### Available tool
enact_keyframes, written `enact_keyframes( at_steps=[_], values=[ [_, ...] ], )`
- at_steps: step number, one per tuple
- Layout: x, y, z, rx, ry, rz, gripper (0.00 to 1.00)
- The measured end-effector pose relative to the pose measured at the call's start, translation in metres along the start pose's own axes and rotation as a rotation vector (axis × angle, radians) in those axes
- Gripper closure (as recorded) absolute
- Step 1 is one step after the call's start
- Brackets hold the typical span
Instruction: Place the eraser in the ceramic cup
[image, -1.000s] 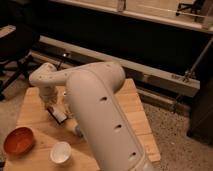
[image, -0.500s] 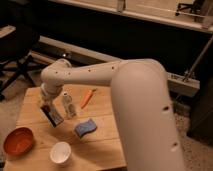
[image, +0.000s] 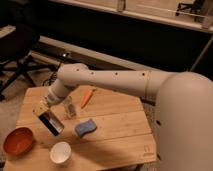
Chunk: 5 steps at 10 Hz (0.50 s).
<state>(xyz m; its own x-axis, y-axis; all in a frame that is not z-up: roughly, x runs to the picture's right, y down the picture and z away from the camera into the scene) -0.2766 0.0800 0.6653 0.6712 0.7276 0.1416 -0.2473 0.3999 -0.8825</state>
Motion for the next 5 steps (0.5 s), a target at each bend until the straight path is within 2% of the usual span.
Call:
enact_keyframes(
  at_steps=[2,3,5],
  values=[
    [0.023,-0.018,-0.016,-0.029,0.01,-0.035,1.0],
    [0.03,-0.022,-0.018,-0.048,0.021,-0.058,1.0],
    [0.04,-0.019,-0.02,-0.106,0.044,-0.11,1.0]
  ],
)
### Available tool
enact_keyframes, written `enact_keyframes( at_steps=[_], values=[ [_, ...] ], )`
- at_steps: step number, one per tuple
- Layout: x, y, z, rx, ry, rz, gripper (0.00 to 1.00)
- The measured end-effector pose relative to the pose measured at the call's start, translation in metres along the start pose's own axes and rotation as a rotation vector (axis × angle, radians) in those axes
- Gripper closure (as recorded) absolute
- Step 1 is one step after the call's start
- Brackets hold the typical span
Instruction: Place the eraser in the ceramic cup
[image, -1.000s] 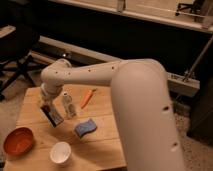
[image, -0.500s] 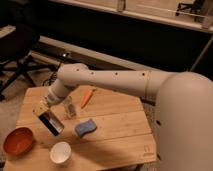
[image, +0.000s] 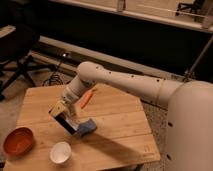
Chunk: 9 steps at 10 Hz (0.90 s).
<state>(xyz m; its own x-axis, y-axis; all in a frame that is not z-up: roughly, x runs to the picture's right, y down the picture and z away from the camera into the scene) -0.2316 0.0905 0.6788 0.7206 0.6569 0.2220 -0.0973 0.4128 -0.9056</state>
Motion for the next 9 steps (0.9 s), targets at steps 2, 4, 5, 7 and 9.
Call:
enact_keyframes(
  at_steps=[2,4,5,7,9],
  values=[
    [0.004,0.011,-0.005,-0.104,0.0,-0.075,1.0],
    [0.007,0.013,-0.012,-0.191,-0.01,-0.128,1.0],
    [0.007,0.011,-0.015,-0.215,-0.017,-0.134,1.0],
    [0.008,0.011,-0.016,-0.222,-0.017,-0.136,1.0],
    [0.008,0.011,-0.016,-0.222,-0.016,-0.136,1.0]
  ],
)
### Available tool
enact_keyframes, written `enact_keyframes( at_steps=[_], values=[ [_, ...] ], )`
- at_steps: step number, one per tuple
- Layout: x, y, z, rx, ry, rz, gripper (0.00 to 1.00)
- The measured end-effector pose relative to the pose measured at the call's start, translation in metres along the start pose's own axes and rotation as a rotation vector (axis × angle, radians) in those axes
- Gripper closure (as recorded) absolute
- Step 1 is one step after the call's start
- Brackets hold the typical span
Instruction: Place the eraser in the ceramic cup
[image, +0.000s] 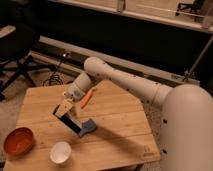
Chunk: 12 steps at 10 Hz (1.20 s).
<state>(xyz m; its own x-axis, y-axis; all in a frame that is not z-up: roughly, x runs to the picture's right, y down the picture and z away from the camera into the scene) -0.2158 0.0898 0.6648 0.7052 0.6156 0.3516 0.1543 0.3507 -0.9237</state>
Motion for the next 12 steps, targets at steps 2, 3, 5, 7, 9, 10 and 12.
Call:
enact_keyframes(
  at_steps=[2,3,5,7,9,10,12],
  values=[
    [0.0,0.002,0.002,-0.006,-0.01,-0.022,1.0],
    [-0.001,0.005,0.005,-0.017,-0.022,-0.05,1.0],
    [-0.005,0.02,0.026,-0.068,-0.059,-0.15,1.0],
    [-0.005,0.029,0.048,-0.104,-0.036,-0.197,1.0],
    [-0.005,0.03,0.07,-0.127,0.054,-0.236,1.0],
    [-0.009,0.028,0.079,-0.131,0.101,-0.252,1.0],
    [-0.023,0.025,0.09,-0.136,0.158,-0.282,1.0]
  ],
)
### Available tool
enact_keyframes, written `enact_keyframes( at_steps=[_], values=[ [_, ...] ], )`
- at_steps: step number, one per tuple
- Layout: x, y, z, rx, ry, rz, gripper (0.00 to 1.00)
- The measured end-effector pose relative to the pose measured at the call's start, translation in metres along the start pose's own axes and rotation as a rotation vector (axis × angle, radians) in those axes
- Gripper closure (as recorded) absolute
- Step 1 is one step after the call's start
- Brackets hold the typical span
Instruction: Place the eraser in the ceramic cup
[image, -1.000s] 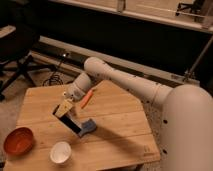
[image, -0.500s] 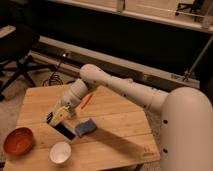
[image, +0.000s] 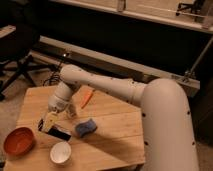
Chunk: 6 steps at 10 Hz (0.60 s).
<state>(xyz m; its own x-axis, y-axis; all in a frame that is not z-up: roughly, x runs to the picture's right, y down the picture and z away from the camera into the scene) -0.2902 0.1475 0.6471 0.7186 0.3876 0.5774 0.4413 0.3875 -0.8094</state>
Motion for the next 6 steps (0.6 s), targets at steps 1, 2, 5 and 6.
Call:
enact_keyframes(
  at_steps=[1,2,5,6],
  values=[
    [-0.007,-0.003,0.001,-0.001,0.007,-0.008,1.0],
    [-0.014,-0.004,0.001,-0.004,0.011,-0.014,1.0],
    [-0.036,-0.001,-0.007,-0.001,-0.027,-0.017,1.0],
    [-0.044,0.002,-0.01,0.003,-0.049,-0.021,1.0]
  ],
)
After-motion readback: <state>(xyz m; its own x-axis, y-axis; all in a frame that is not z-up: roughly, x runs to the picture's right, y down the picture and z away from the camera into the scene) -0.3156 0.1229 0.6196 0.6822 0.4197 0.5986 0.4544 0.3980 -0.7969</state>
